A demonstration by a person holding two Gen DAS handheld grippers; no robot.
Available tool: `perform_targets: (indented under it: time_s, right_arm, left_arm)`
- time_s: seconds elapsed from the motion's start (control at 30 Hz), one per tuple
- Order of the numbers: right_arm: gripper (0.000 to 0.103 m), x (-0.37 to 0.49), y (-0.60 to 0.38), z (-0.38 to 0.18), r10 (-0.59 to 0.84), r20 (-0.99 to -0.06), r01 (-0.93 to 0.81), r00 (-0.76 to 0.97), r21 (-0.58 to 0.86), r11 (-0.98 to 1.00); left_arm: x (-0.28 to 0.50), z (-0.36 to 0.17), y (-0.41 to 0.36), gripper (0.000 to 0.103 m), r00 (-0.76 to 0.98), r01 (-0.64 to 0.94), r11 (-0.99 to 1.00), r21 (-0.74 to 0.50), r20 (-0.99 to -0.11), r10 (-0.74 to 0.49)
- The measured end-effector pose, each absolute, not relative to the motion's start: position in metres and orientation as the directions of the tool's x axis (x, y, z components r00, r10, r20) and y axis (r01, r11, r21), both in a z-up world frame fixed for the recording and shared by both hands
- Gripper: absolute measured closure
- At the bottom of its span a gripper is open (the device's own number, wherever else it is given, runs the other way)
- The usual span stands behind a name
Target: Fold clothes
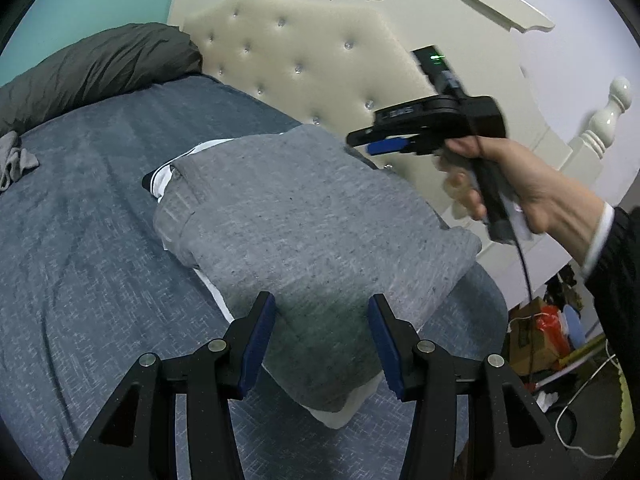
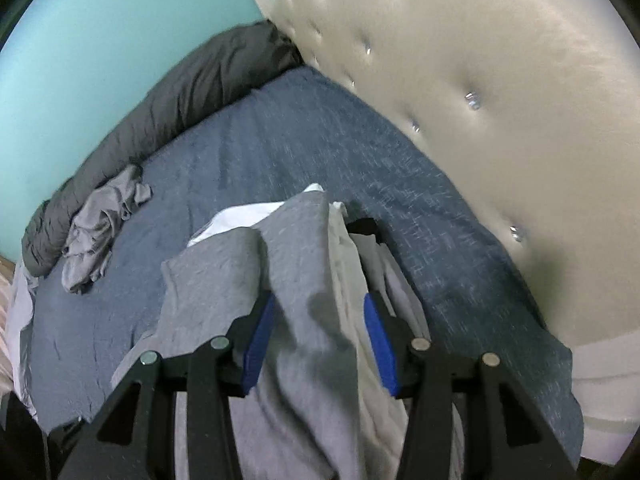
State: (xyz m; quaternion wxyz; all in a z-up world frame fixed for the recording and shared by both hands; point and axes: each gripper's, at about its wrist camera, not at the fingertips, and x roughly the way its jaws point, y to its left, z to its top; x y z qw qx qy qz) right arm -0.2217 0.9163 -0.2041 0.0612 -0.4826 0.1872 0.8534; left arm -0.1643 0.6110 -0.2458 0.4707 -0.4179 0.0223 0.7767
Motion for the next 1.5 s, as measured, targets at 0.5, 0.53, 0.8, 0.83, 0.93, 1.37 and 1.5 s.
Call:
perform_targets:
  time_s: [0.5, 0.53, 0.8, 0.83, 0.93, 1.37, 1.5]
  right_arm:
    - [0.101, -0.28, 0.914, -0.229, 0.126, -0.893, -0.32, -0.431, 0.021, -0.947]
    - [0.1, -0.281, 0.914, -0.229, 0.136, -0.893, -0.326, -0.43, 0.013, -0.945]
    - [0.097, -0.241, 0.916, -0.187, 0.124, -0.836, -0.323, -0.534, 0.066, -0.944]
    - [0.097, -0.234, 0.911, -0.185, 0.103, -0.836, -0.3, -0.539, 0.076, -0.951]
    - [0.096, -0.202, 0.893, -0.178, 0.061, -0.826, -0.258, -0.561, 0.104, -0.96]
    - [0.092, -0.085, 0.84, -0.16, 0.053, -0.772, -0.267, -0.633, 0.153, -0.951]
    - [0.091, -0.059, 0.824, -0.151, 0.078, -0.765, -0.279, -0.639, 0.136, -0.951]
  left_arm:
    - [-0.158, -0.249, 0.608, 0.051, -0.199, -0.758, -0.541, -0.365, -0.661, 0.724]
    - [-0.159, -0.249, 0.608, 0.051, -0.197, -0.756, -0.541, -0.367, -0.661, 0.724]
    - [-0.161, -0.243, 0.607, 0.05, -0.202, -0.75, -0.548, -0.37, -0.661, 0.723]
    - [-0.161, -0.241, 0.607, 0.05, -0.205, -0.748, -0.551, -0.37, -0.661, 0.722]
    - [-0.16, -0.234, 0.603, 0.05, -0.226, -0.742, -0.566, -0.36, -0.66, 0.716]
    - [-0.137, -0.201, 0.578, 0.047, -0.271, -0.722, -0.604, -0.339, -0.664, 0.697]
    - [-0.122, -0.185, 0.566, 0.047, -0.284, -0.728, -0.602, -0.327, -0.656, 0.699]
